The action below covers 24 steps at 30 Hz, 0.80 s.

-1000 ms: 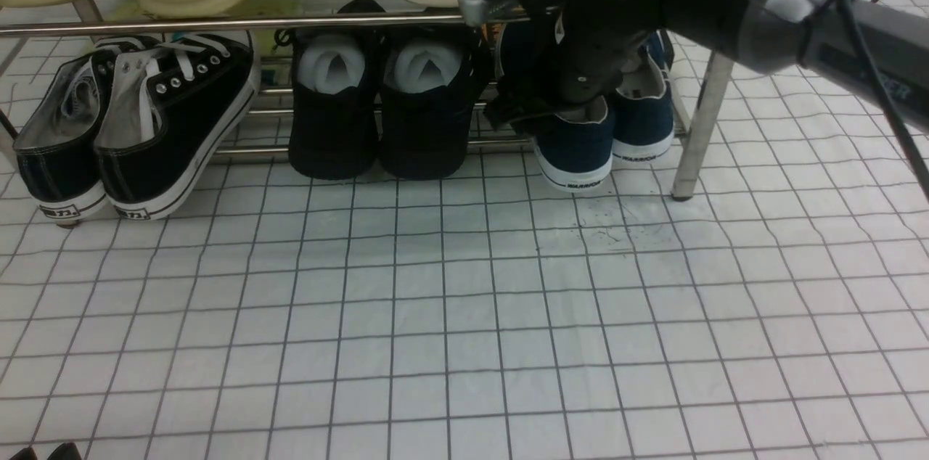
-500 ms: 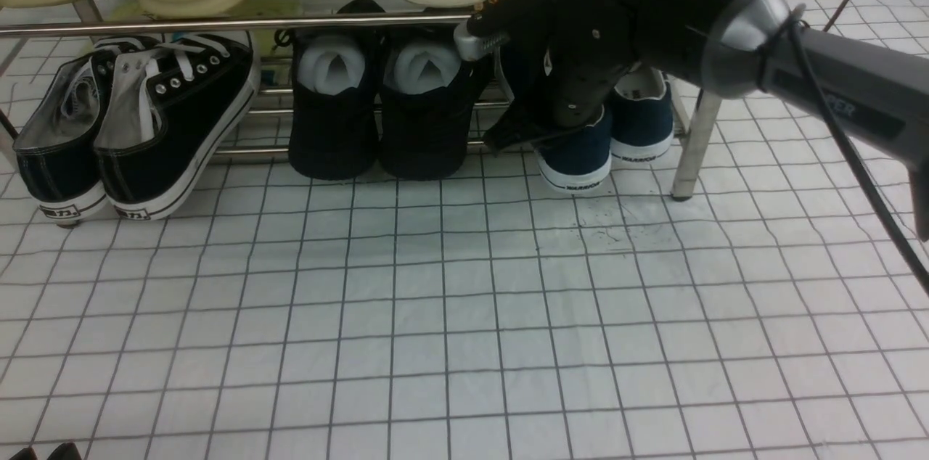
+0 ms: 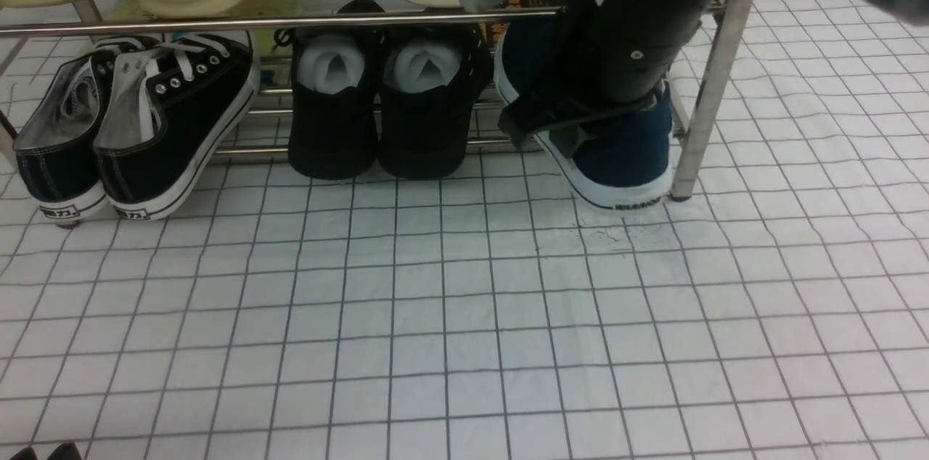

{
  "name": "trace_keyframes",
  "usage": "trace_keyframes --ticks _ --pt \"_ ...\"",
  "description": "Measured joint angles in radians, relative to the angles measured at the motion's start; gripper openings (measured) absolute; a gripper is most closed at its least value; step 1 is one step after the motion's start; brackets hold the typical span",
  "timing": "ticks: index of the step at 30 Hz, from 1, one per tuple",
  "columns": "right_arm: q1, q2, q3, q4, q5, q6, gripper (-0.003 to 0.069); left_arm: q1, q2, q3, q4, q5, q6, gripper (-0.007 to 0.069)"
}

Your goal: Take the shoes off the shelf with your hand from the white checkered tablecloth.

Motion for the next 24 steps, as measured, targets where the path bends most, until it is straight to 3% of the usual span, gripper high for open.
trace_keyframes --ticks 11,24 --pt "0.069 -0.164 0.410 0.041 -0.018 0.151 0.0033 0.000 0.000 0.000 0.000 0.000 0.000 0.0239" --pt "0.092 -0.065 0.446 0.063 -0.225 0.181 0.0033 0.000 0.000 0.000 0.003 0.000 0.000 0.0239"
